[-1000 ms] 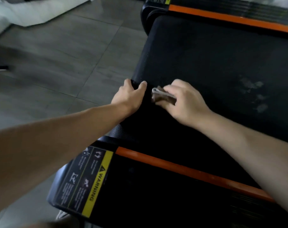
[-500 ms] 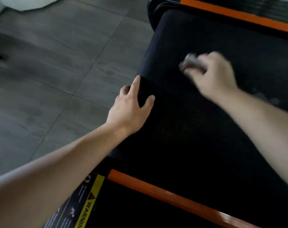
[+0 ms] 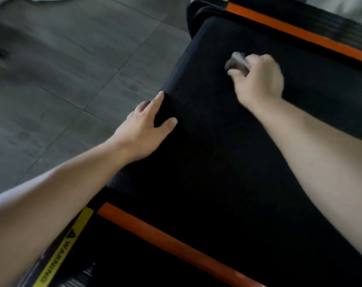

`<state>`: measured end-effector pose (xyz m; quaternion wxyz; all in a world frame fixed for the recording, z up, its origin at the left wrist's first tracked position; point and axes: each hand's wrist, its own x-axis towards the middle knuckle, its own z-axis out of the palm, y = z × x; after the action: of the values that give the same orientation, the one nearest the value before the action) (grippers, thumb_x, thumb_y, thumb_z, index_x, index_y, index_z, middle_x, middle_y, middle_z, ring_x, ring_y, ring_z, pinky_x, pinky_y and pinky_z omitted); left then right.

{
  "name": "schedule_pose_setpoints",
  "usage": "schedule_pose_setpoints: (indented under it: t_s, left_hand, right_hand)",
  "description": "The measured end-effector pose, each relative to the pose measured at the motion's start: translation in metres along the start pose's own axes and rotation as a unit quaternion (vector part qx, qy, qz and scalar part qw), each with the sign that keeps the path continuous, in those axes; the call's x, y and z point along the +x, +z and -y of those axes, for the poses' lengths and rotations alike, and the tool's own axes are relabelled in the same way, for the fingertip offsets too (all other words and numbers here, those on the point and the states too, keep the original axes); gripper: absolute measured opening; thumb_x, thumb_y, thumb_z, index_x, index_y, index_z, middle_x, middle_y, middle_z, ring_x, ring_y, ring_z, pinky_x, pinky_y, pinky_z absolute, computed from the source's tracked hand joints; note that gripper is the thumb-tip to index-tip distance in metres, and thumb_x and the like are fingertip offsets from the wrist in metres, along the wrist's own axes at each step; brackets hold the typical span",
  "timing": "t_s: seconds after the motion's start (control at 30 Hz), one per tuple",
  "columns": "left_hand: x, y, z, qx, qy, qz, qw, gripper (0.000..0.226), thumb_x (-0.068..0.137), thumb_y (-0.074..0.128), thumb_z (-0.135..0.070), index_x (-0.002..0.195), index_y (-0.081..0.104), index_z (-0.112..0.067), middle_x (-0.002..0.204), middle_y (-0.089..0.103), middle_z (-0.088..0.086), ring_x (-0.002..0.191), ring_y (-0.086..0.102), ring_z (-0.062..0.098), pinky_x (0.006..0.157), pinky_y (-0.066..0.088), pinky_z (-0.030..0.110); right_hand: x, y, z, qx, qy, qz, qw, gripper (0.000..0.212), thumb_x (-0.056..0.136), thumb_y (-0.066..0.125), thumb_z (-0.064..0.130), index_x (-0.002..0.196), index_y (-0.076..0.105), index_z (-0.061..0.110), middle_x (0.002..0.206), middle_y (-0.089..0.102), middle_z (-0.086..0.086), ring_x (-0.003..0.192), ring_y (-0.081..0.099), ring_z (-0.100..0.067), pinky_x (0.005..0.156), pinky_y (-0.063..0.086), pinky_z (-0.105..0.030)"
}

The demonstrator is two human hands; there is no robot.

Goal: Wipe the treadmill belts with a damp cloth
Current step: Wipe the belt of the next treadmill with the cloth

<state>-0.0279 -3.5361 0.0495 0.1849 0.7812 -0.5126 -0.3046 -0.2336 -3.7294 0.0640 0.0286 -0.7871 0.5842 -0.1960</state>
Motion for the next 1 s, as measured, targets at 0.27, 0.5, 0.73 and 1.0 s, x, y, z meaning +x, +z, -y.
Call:
schedule_pose_setpoints:
  t_s: [0.27,0.5,0.73,1.0]
  left_hand:
    - [-0.005,0.001,-0.007,0.022,0.005,-0.016,1.000,0.075,0.101,0.051,-0.058,0.165,0.019,-0.034,0.167,0.030,0.005,0.150,0.036,0.026,0.119,0.028,0.031]
    - [0.001,0.004,0.002,0.015,0.025,-0.017,0.999,0.075,0.101,0.051,-0.059,0.164,0.020,-0.034,0.165,0.034,0.004,0.148,0.038,0.024,0.118,0.028,0.029]
    - [0.002,-0.018,0.020,-0.099,0.012,0.069,0.993,0.062,0.098,0.061,-0.056,0.152,0.040,-0.033,0.137,0.056,-0.012,0.125,0.056,0.010,0.112,0.043,0.034]
    - [0.013,-0.028,0.064,-0.311,-0.043,0.193,0.930,0.028,0.107,0.052,-0.035,0.130,0.064,-0.022,0.125,0.072,-0.004,0.114,0.069,0.012,0.096,0.055,0.031]
  right_hand:
    - [-0.105,-0.023,0.013,0.100,-0.216,0.073,0.968,0.035,0.088,0.065,0.051,0.083,0.063,0.017,0.084,0.053,-0.005,0.082,0.058,-0.033,0.070,0.042,-0.037]
    - [-0.129,-0.019,0.026,0.085,-0.162,0.043,0.982,0.033,0.089,0.066,0.049,0.094,0.067,0.016,0.094,0.057,-0.007,0.088,0.058,-0.029,0.072,0.044,-0.038]
    - [-0.155,-0.030,0.039,0.166,-0.323,0.130,0.923,0.043,0.087,0.060,0.054,0.092,0.072,0.013,0.083,0.054,-0.003,0.080,0.055,-0.024,0.072,0.045,-0.038]
    - [-0.120,0.008,0.102,0.105,-0.218,0.045,0.969,0.035,0.087,0.068,0.050,0.091,0.067,0.015,0.091,0.056,-0.005,0.090,0.058,-0.029,0.075,0.043,-0.037]
